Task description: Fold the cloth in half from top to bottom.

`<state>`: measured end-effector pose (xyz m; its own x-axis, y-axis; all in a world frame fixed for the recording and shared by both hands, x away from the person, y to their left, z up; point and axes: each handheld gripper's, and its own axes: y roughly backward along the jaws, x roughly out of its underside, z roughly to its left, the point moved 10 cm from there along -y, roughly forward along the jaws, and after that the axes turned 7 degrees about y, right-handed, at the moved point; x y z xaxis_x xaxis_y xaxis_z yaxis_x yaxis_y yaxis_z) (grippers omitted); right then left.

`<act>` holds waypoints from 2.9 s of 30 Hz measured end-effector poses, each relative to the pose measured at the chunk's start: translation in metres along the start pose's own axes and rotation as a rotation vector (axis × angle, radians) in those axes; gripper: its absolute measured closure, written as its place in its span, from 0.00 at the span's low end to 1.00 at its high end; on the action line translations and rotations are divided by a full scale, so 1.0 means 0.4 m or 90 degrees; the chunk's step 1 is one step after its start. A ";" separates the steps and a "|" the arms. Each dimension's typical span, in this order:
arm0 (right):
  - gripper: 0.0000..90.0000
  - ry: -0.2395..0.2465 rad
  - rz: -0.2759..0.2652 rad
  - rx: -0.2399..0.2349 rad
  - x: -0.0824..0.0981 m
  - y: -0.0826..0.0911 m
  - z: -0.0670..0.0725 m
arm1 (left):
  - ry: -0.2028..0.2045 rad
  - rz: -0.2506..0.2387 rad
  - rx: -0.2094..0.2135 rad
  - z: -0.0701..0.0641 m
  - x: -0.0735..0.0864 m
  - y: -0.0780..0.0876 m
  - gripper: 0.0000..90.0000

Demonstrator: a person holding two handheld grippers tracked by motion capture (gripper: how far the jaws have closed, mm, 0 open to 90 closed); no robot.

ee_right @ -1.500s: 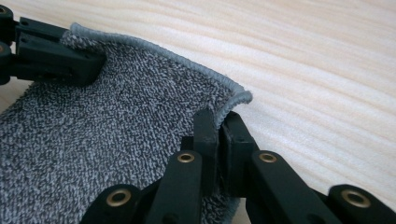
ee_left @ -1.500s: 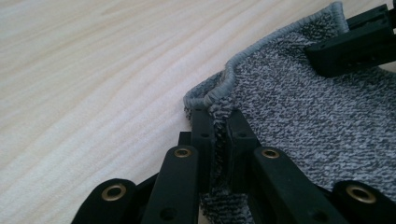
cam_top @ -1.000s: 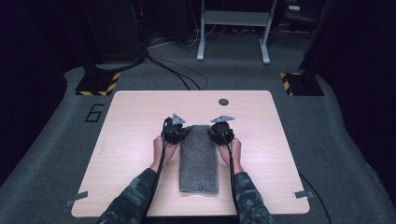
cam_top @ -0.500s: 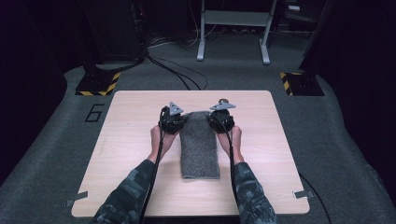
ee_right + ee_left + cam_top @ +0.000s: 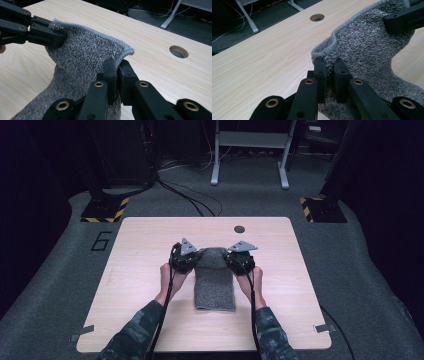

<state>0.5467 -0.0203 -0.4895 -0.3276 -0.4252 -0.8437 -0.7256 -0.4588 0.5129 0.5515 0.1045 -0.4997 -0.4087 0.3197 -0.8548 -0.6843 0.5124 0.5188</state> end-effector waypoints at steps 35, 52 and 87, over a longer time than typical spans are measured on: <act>0.92 0.012 0.011 -0.039 0.177 0.087 0.101 | -0.015 0.064 0.075 -0.125 0.142 0.035 0.86; 0.76 0.003 0.025 -0.072 0.256 0.145 0.148 | -0.001 0.105 0.125 -0.159 0.221 0.072 0.60; 0.18 -0.035 0.145 -0.028 0.334 0.088 0.115 | 0.006 0.179 0.058 -0.104 0.291 0.061 0.25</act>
<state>0.4496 -0.0576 -0.5915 -0.5135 -0.4793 -0.7117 -0.6021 -0.3897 0.6969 0.4621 0.1213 -0.5871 -0.5802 0.4526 -0.6772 -0.4869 0.4737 0.7338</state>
